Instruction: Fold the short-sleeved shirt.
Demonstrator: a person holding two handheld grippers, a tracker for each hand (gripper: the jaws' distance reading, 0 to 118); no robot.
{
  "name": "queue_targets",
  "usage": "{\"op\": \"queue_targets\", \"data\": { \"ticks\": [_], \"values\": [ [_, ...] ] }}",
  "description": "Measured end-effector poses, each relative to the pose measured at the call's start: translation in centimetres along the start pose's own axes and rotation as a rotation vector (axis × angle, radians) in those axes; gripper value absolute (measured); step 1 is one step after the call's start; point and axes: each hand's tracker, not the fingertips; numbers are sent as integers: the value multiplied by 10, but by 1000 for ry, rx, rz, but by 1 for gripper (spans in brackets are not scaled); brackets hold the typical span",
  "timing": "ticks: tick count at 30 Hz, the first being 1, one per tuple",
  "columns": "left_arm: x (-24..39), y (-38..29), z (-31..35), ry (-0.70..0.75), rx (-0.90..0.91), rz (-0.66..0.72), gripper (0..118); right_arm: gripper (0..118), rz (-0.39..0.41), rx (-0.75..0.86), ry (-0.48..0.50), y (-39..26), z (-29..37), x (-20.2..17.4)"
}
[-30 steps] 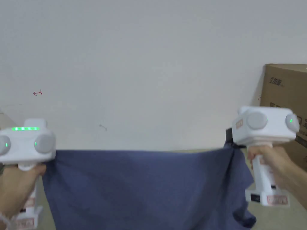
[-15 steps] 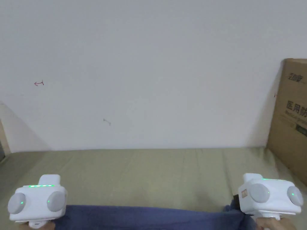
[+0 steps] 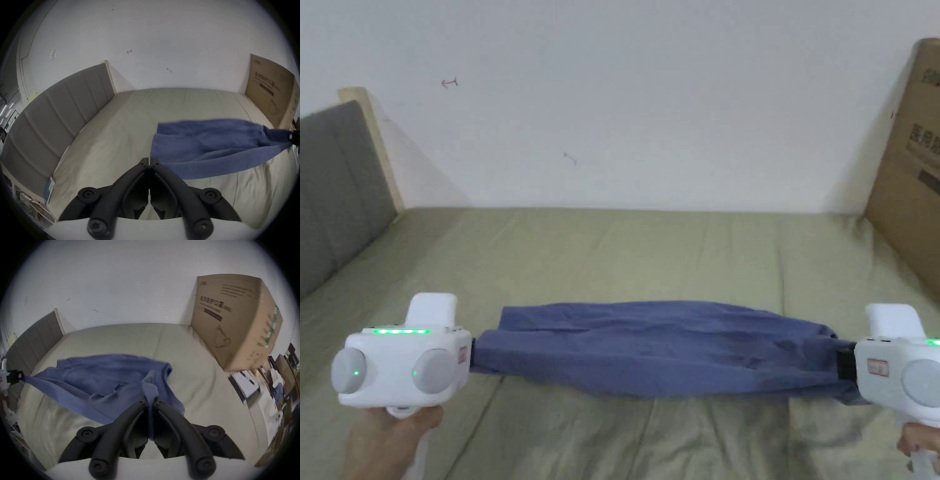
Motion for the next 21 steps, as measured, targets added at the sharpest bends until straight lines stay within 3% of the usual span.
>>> {"op": "queue_targets", "data": {
  "ticks": [3, 7, 11, 14, 16, 18, 21],
  "values": [
    [-7, -58, 28, 11, -55, -50, 0, 4, -20, -51, 48, -62, 34, 1],
    [-20, -131, 55, -38, -132, 60, 0, 4, -49, -70, 43, -134, 68, -2],
    [-27, -185, 84, -28, -163, 29, 0, 4, -100, -131, 55, -191, 91, 1],
    [-37, -208, 106, 2, -173, 26, 0, 4, -47, -141, 43, -215, 115, 2],
    [-49, -215, 116, 17, -184, 24, 0, 4, -79, -154, 45, -223, 126, 13],
    [-69, -221, 125, 40, -189, 86, 0, 4, -167, -164, 78, -227, 135, 26],
    [-85, -221, 143, -24, -192, 184, 0, 4, -173, -157, 97, -230, 148, 34]
  ]
}}
